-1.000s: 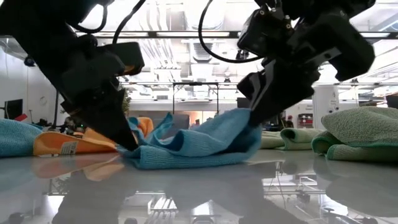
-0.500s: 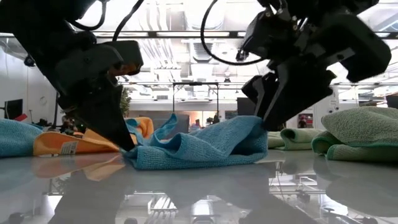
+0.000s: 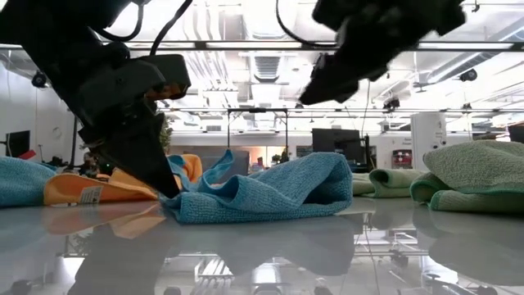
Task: Fold microfiber towels
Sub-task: Fold the right blue towel
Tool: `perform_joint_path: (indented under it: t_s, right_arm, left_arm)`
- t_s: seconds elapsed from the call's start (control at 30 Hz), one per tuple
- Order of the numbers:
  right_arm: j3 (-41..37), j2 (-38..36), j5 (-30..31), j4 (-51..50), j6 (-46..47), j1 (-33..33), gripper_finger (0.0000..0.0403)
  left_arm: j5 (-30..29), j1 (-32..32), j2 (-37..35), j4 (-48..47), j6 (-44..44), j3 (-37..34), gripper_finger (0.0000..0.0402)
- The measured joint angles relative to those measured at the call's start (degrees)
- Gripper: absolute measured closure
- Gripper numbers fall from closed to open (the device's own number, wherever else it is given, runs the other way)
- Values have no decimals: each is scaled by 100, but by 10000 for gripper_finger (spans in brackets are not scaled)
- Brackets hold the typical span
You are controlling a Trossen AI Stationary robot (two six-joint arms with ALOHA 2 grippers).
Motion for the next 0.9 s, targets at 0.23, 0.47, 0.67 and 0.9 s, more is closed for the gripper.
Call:
perform_joint_path:
  t_s: [0.23, 0.47, 0.67, 0.9]
  right_arm:
    - [0, 761, -187, 1370, 1077, -452, 252]
    - [0, 1403, -497, 2255, 1454, -671, 215]
    - [75, 1701, -518, 2530, 1281, -665, 197]
    - [667, 2371, -498, 2515, 1158, -669, 197]
  left_arm:
    - [-9, 0, -4, 6, 169, -10, 398]
    - [-9, 0, -7, 5, 295, -9, 398]
    - [-9, 0, -132, 4, 387, -9, 398]
    - [-164, 23, -284, 12, 543, -31, 398]
